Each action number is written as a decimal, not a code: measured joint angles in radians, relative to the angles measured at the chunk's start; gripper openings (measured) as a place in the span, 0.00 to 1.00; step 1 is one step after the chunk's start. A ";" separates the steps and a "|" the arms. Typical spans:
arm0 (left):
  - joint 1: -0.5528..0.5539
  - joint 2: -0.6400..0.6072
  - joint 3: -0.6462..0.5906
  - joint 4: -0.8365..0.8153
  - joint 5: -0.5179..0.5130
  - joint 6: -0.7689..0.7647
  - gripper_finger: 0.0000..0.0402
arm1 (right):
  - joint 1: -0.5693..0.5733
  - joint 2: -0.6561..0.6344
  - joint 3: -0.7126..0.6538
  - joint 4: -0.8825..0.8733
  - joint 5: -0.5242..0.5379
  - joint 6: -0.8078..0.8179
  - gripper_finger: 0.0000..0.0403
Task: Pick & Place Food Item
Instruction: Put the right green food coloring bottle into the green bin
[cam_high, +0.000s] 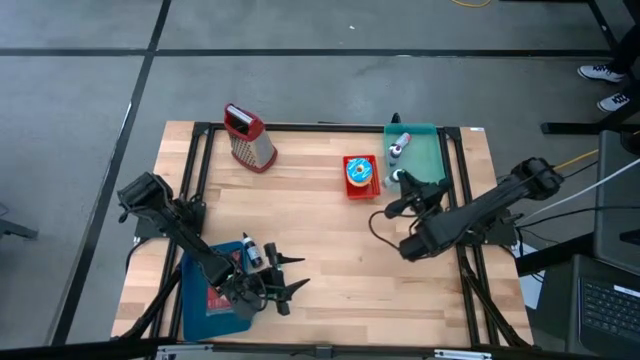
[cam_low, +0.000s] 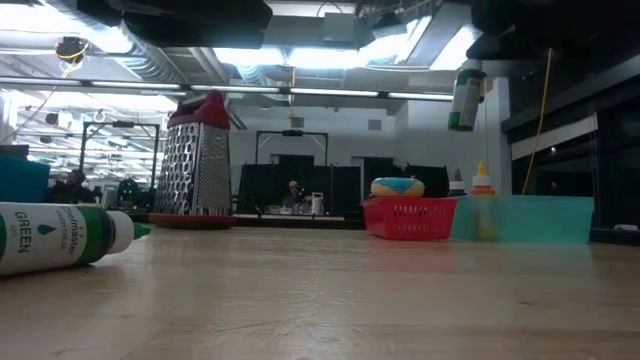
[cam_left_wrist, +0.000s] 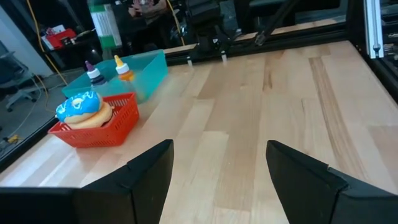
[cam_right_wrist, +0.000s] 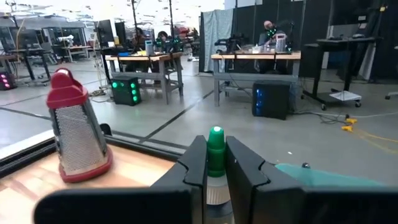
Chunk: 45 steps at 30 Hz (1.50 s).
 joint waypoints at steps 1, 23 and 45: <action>0.000 0.000 0.000 0.000 0.001 0.000 0.62 | 0.000 -0.019 -0.006 -0.002 0.000 -0.018 0.08; 0.005 -0.001 0.000 -0.001 0.016 0.017 0.62 | -0.163 -0.288 -0.390 0.042 -0.173 0.036 0.08; 0.025 -0.001 0.000 0.000 0.048 0.007 0.62 | -0.240 -0.288 -0.611 0.307 -0.241 0.017 0.08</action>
